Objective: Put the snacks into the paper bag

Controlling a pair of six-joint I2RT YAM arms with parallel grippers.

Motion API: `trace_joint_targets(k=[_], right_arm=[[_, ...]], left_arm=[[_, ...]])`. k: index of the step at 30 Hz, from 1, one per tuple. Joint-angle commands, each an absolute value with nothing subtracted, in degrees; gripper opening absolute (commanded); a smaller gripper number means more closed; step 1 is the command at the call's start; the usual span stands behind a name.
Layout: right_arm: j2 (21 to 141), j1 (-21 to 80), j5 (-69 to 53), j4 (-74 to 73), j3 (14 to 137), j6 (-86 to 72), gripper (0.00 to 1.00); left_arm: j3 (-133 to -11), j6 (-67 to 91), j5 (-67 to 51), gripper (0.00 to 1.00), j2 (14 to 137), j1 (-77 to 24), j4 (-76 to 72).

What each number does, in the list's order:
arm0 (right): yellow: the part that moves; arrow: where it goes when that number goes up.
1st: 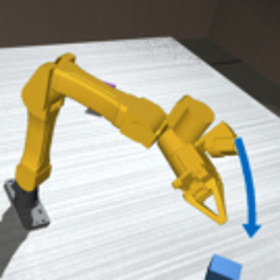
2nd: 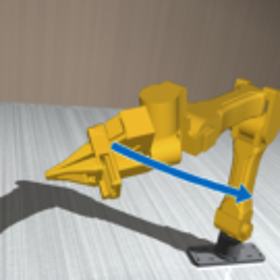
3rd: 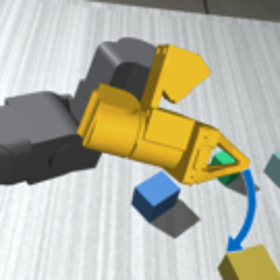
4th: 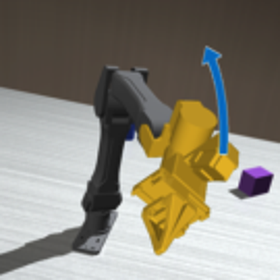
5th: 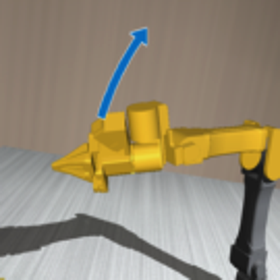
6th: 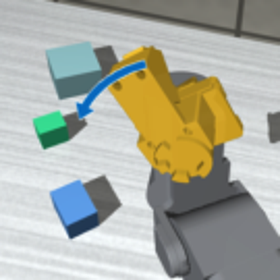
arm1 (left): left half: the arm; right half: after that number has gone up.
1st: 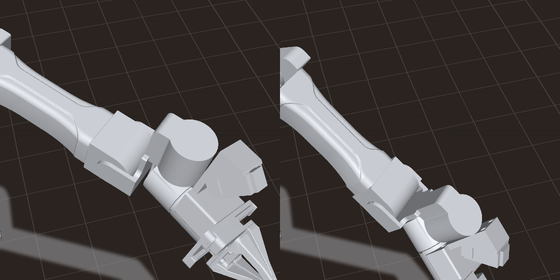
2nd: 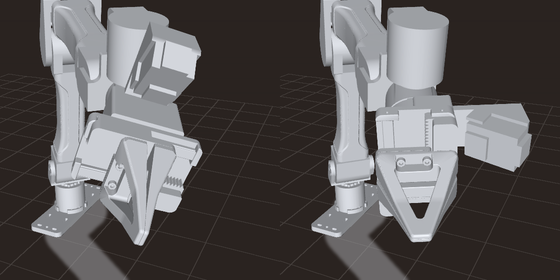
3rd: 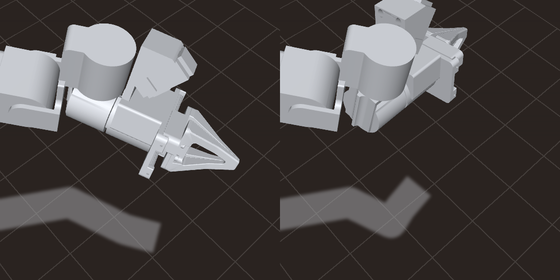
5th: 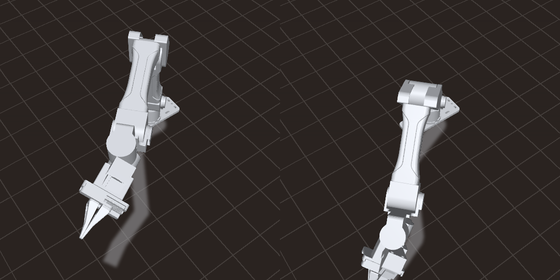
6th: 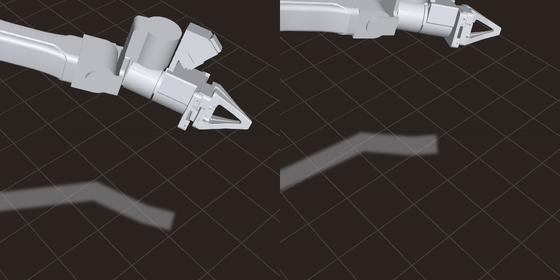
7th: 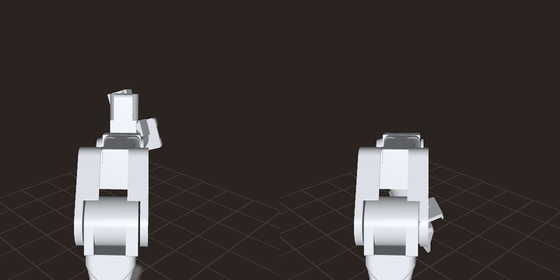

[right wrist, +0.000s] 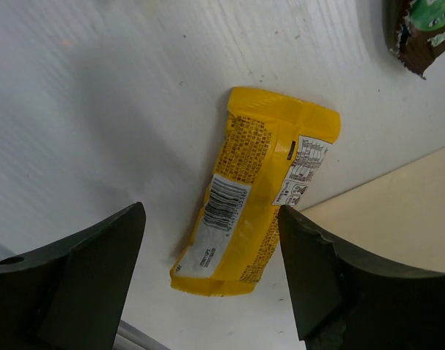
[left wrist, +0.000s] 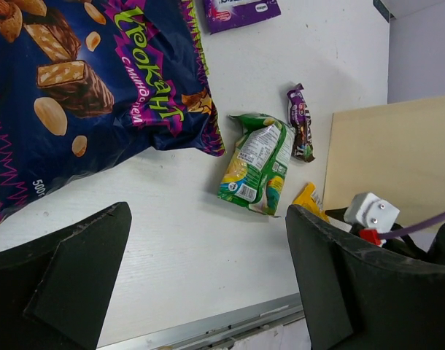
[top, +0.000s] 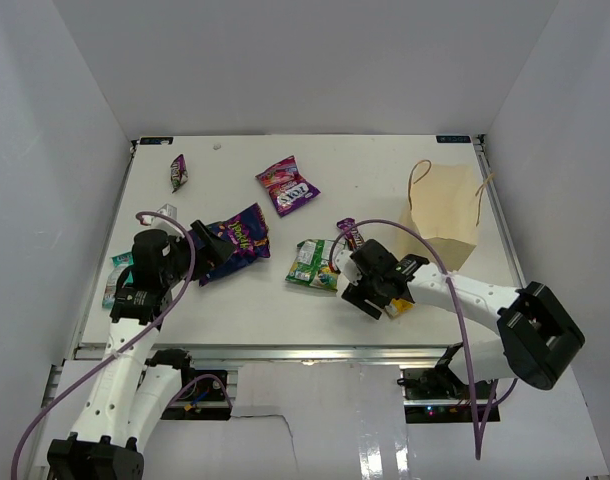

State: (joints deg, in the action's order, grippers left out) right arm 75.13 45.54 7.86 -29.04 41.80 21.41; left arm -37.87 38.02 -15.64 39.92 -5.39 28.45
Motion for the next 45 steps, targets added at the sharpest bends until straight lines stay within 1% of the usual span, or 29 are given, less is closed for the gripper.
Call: trace_joint_targets(k=[1,3,6,8,9,10,12,13,15,16,17,18,19,21,22,25,28,29,32,34,35,38,41,42,45], right_arm=[[77.3,46.1,15.0,-25.0,43.5,14.5,0.79],[78.0,46.1,14.6,-24.7,43.2,13.7,0.78],[79.2,46.1,14.2,-25.0,43.2,13.1,0.75],[79.3,46.0,13.1,-24.8,43.2,13.3,0.69],[79.3,46.0,12.6,-24.9,43.3,13.4,0.65],[79.3,46.1,12.1,-25.0,43.3,13.8,0.58],[79.4,45.8,10.5,-25.0,43.3,14.2,0.53],[79.5,45.8,9.8,-25.1,43.4,14.5,0.48],[79.7,45.6,8.4,-25.3,43.5,15.0,0.44],[79.8,45.5,7.9,-25.4,43.7,15.2,0.39],[79.9,45.6,7.1,-25.6,43.7,15.6,0.38],[79.9,45.5,6.5,-25.7,43.7,15.8,0.34],[79.7,45.5,5.7,-25.8,43.8,16.2,0.25],[78.6,45.4,2.8,-26.0,43.5,18.1,0.17],[78.1,45.5,1.4,-26.4,43.6,19.2,0.08],[74.5,45.4,-3.1,-26.5,43.5,22.2,0.08],[71.6,44.6,-10.1,-28.5,45.5,25.9,0.08],[71.5,43.3,-15.2,-29.6,47.4,27.0,0.08],[69.6,39.6,-23.9,-32.0,50.0,30.3,0.08],[67.4,37.8,-27.3,-32.4,51.6,32.7,0.08],[65.7,35.6,-32.2,-33.0,53.8,33.6,0.08],[63.4,32.5,-40.6,-33.3,57.8,34.2,0.08],[61.4,30.7,-44.7,-33.0,65.7,31.0,0.08],[61.3,30.1,-45.3,-33.0,70.8,29.6,0.08],[60.6,28.0,-45.0,-30.8,79.6,24.0,0.08]], left_arm=[[-38.1,38.1,-17.0,0.98,41.0,-5.4,27.2],[-38.4,38.1,-17.2,0.98,41.2,-5.4,26.9],[-38.1,38.1,-17.3,0.98,41.4,-5.4,26.6],[-38.0,38.2,-17.4,0.98,41.2,-5.4,26.5],[-37.9,38.3,-17.5,0.98,41.2,-5.4,26.5],[-37.8,38.2,-17.5,0.98,41.0,-5.4,26.5],[-37.8,38.3,-17.6,0.98,40.7,-5.4,26.5],[-37.8,38.2,-17.8,0.98,40.5,-5.4,26.5],[-37.9,38.3,-17.8,0.98,40.0,-5.4,26.5],[-37.9,38.3,-18.1,0.98,39.9,-5.4,26.5],[-38.0,38.3,-18.2,0.98,39.6,-5.4,26.6],[-38.0,38.3,-18.3,0.98,39.4,-5.4,26.7],[-38.1,38.3,-18.6,0.98,39.3,-5.4,26.7],[-38.2,38.5,-19.2,0.98,39.2,-5.4,26.6],[-38.3,38.7,-19.8,0.98,39.2,-5.4,26.5],[-38.1,38.8,-23.7,0.98,39.7,-5.4,24.7],[-37.6,39.5,-27.4,0.98,40.3,-5.4,22.3],[-37.4,39.9,-28.8,0.98,40.4,-5.4,21.1],[-37.5,40.3,-30.1,0.98,41.2,-5.4,19.9],[-37.7,40.3,-30.9,0.98,41.7,-5.4,19.7],[-37.8,40.3,-31.1,0.98,41.9,-5.4,19.5],[-37.8,40.3,-31.8,0.98,42.3,-5.4,19.1],[-37.6,40.8,-32.5,0.98,42.6,-5.4,18.3],[-37.4,41.0,-32.7,0.98,42.7,-5.4,18.0],[-37.4,41.5,-33.5,0.98,43.5,-5.4,17.1]])
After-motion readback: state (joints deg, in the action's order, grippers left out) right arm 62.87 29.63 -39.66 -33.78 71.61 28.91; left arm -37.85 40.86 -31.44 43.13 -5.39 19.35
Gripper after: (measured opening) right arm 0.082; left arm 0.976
